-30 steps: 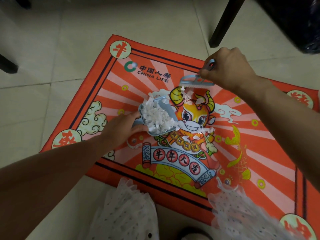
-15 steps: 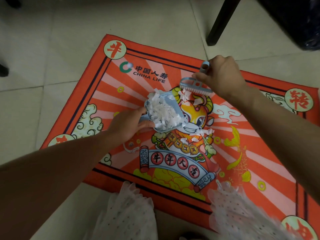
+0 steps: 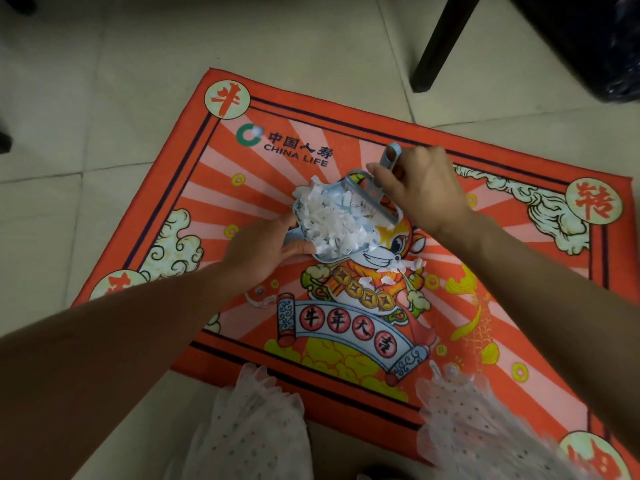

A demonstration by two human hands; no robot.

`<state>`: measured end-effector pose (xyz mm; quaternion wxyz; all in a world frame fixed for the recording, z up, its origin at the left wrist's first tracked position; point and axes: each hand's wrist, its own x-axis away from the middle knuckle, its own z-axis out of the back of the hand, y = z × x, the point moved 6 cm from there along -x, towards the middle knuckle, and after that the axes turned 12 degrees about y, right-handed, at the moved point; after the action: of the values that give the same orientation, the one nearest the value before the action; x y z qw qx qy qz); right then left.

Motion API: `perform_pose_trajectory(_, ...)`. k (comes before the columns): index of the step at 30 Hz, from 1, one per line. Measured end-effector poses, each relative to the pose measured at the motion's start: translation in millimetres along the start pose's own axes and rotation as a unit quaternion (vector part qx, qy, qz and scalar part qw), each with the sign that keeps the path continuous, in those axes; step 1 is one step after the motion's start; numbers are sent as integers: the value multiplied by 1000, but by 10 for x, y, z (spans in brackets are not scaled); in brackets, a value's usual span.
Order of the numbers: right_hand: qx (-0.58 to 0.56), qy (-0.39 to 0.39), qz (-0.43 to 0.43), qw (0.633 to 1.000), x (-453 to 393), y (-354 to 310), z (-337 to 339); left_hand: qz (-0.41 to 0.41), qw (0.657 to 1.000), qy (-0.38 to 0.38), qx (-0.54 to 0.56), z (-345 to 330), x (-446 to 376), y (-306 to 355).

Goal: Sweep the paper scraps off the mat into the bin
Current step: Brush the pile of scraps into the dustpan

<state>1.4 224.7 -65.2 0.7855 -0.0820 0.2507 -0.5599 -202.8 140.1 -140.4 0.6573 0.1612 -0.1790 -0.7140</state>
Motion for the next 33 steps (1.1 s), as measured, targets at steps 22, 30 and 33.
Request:
perform_pose_trajectory(22, -26, 26, 0, 999, 47, -148, 259, 37, 996, 47, 60, -36, 357, -185)
perform_pose_trajectory(30, 2, 25, 5, 1000, 34, -122, 254, 73, 995, 39, 57, 32, 566, -329)
perform_pose_trajectory(33, -9, 16, 8, 1000, 32, -141, 200, 89, 994, 29, 58, 72, 658, -370)
